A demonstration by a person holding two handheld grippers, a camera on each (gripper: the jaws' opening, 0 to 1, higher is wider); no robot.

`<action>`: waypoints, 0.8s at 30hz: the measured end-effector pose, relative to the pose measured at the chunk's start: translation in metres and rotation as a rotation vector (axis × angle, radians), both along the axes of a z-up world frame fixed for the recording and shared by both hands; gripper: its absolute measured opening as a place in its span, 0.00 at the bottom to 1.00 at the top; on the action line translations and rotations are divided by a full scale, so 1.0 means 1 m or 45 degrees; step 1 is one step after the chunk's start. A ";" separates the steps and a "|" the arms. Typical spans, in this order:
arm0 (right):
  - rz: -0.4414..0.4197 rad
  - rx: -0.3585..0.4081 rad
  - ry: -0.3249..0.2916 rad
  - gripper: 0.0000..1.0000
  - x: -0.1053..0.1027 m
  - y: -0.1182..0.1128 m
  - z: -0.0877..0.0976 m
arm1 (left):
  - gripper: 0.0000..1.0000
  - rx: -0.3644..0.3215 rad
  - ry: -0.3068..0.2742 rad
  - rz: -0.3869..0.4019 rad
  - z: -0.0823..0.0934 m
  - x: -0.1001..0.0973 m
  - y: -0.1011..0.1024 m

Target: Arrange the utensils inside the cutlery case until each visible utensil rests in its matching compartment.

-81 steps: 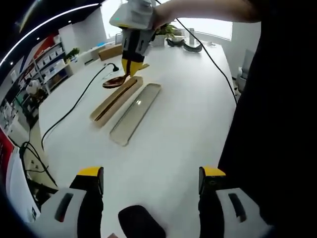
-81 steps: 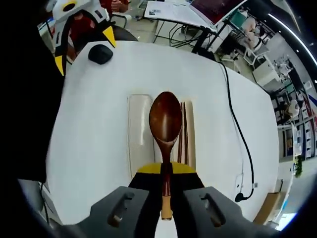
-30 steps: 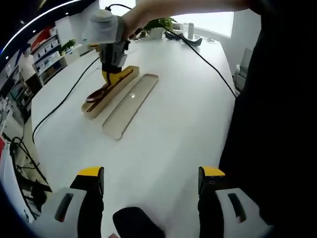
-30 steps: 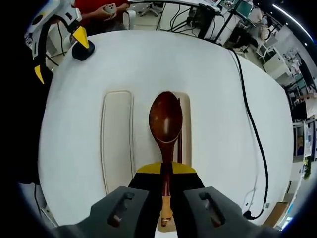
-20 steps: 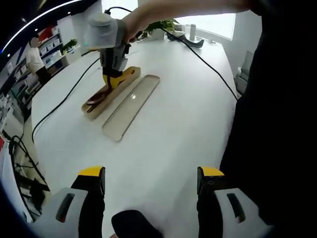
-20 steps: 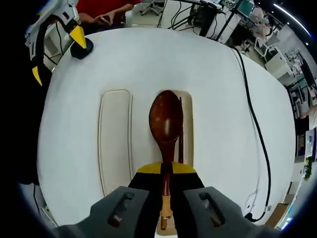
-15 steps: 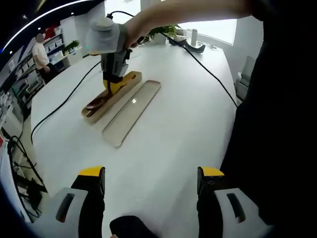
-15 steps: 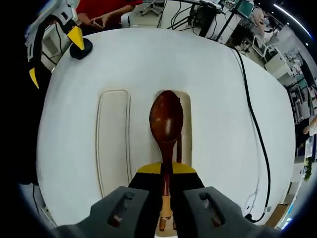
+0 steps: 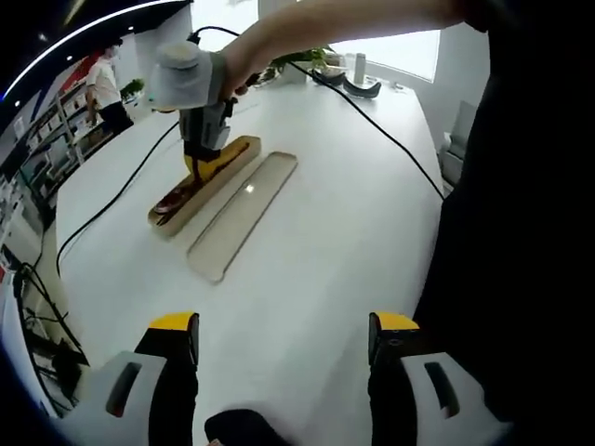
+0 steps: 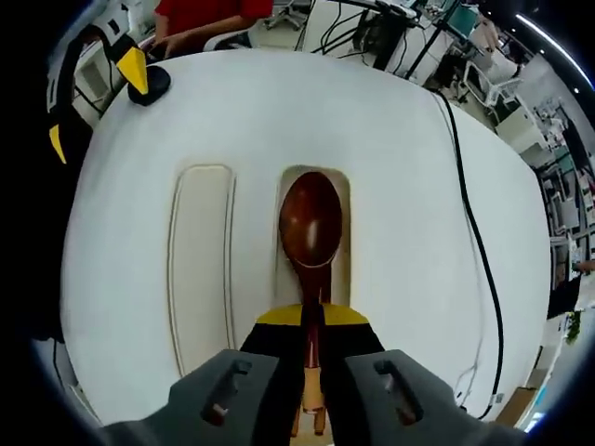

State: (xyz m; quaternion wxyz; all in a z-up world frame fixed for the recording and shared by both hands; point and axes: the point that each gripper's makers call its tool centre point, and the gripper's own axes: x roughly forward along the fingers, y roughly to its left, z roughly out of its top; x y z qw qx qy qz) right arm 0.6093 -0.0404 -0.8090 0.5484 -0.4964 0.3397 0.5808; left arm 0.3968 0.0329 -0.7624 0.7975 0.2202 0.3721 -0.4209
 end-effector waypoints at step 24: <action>-0.129 0.116 -0.034 0.18 0.000 -0.009 0.029 | 0.77 0.005 -0.037 -0.006 0.005 0.005 -0.001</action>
